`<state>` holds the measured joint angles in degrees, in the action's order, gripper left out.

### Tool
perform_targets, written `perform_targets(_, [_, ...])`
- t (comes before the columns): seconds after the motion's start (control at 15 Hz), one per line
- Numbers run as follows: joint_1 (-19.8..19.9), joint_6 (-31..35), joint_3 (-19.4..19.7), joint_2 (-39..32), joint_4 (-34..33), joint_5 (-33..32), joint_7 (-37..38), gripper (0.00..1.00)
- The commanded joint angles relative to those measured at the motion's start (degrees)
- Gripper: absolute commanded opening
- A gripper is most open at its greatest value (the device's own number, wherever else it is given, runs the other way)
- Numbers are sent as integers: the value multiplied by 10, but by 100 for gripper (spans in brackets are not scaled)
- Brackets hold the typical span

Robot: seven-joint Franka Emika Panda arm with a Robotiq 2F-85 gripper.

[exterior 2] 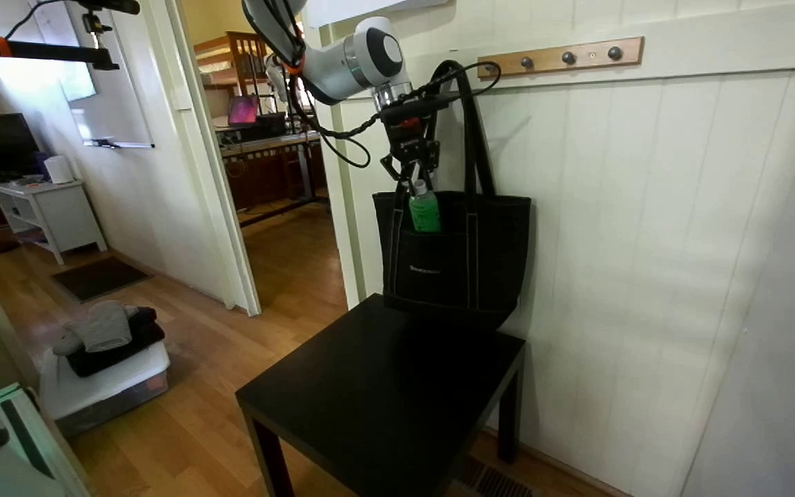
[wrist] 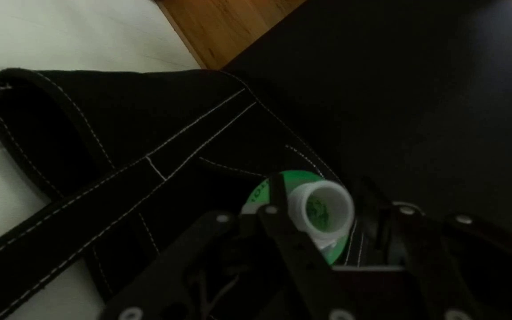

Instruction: Put the bottle in the bag and put the bag on the chair

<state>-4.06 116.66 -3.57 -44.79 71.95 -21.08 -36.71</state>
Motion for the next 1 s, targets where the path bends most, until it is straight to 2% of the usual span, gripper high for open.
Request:
perform_targets(0.0, [-15,-18,8,-37,-55,-3,4,76])
perform_targets(0.2, [-20,-13,11,-54,-75,-3,9,99])
perform_targets(0.4, [-24,-9,14,-62,-86,-2,18,100])
perform_targets(0.6, [-28,-9,16,-42,-64,0,43,100])
perform_targets(0.93, [-34,-4,21,-1,-8,7,147,100])
